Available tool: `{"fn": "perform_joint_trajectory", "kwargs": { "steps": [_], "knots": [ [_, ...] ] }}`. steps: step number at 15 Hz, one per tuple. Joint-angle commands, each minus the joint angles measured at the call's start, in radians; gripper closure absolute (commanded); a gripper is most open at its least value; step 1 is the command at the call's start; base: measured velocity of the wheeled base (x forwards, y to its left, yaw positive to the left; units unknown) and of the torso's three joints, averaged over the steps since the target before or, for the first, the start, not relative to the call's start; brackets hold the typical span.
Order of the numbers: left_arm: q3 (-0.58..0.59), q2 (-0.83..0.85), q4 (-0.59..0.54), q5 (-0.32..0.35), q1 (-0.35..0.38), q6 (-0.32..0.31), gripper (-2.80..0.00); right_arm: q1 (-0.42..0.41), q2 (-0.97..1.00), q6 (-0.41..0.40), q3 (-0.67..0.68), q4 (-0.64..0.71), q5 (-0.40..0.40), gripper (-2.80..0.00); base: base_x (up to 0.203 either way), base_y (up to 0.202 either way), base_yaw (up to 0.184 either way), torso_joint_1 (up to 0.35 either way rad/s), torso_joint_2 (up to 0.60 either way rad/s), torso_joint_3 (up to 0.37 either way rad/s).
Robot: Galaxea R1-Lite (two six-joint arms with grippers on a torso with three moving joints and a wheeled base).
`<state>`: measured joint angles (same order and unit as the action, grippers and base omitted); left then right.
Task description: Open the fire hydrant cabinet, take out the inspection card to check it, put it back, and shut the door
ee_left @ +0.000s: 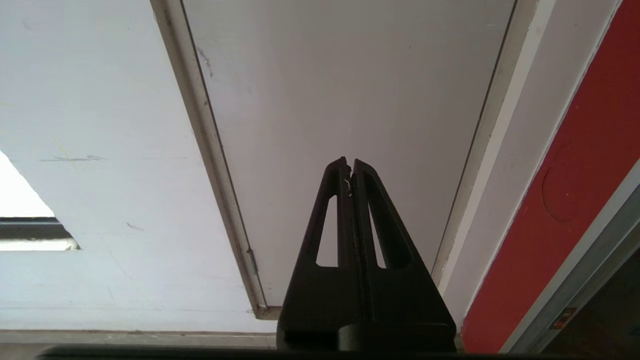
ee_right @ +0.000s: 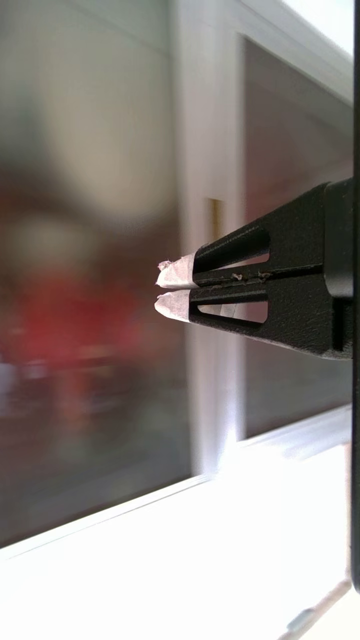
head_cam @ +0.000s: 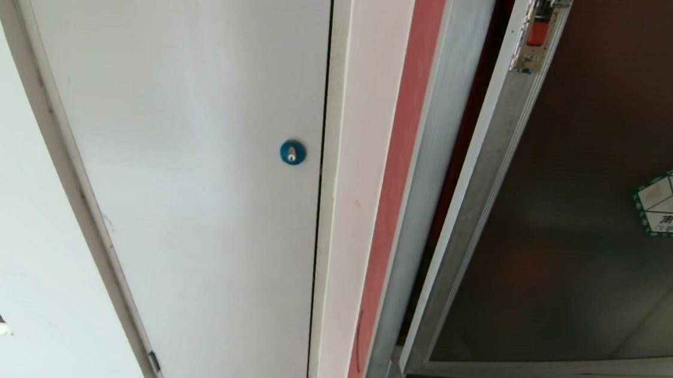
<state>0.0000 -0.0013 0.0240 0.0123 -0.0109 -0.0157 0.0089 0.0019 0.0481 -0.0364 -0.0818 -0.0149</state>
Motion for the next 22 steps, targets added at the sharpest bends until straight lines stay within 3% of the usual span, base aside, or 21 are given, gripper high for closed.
{"fn": "perform_joint_trajectory", "kwargs": {
  "steps": [1, 12, 15, 18, 22],
  "knots": [
    [0.014, 0.001, 0.001, 0.0, 0.0, 0.0, 0.0, 0.0, -0.002, 0.0, 0.039, 0.036, -0.002, 0.0, 0.0, 0.0, 0.0, 0.0, 0.0, 0.0],
    [0.014, 0.001, 0.001, 0.0, 0.0, -0.001, 0.0, 0.0, -0.002, -0.001, 0.039, 0.07, 0.0, 0.0, 0.0, 0.0, 0.0, 0.0, 0.0, 0.0],
    [0.007, 0.001, 0.002, 0.004, 0.0, -0.026, 0.0, 0.001, -0.002, -0.001, 0.039, 0.07, 0.0, 0.0, 0.0, 0.0, 0.0, 0.0, 0.0, 0.0],
    [-0.143, 0.068, -0.007, 0.116, 0.0, -0.026, 0.0, 0.0, -0.002, -0.001, 0.039, 0.069, 0.0, 0.0, 0.0, 0.0, 0.0, 0.0, 0.0, 0.0],
    [-0.378, 0.391, -0.002, 0.237, -0.021, 0.067, 0.0, 0.0, -0.002, -0.001, 0.039, 0.07, 0.0, 0.0, 0.0, 0.0, 0.0, 0.0, 0.0, 0.0]
  ]
}}
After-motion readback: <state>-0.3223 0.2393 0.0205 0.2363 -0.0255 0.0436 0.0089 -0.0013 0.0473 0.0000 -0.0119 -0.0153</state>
